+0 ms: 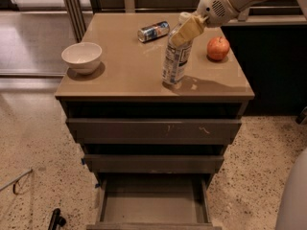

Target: Pick blue plastic bottle from bottom drawer and place on counter

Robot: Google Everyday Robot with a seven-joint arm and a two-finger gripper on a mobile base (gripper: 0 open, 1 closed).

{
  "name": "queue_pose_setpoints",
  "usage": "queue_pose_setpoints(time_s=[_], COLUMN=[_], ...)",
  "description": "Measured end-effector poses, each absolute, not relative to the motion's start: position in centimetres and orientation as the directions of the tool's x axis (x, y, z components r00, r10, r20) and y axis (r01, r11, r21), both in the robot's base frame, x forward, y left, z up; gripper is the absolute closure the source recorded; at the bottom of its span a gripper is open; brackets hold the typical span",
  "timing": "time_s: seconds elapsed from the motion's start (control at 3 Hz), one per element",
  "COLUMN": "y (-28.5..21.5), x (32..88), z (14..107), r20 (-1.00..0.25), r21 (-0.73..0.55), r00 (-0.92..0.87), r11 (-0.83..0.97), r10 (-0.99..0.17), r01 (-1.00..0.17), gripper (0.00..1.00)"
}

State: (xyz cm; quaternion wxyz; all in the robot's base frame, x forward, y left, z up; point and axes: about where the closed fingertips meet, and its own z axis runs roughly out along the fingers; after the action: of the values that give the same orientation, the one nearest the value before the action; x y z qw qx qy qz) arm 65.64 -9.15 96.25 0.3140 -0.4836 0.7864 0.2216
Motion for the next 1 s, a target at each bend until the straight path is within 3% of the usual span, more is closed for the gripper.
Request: queue_pose_setpoints(time_s=[1.0], y=[-8.8], x=[66.0], z=[94.5], r20=[-0.676], r21=[-0.001], r00=[-0.312], r11=[0.424], r10=[-0.668], r01=[-0.906], gripper=[1.00])
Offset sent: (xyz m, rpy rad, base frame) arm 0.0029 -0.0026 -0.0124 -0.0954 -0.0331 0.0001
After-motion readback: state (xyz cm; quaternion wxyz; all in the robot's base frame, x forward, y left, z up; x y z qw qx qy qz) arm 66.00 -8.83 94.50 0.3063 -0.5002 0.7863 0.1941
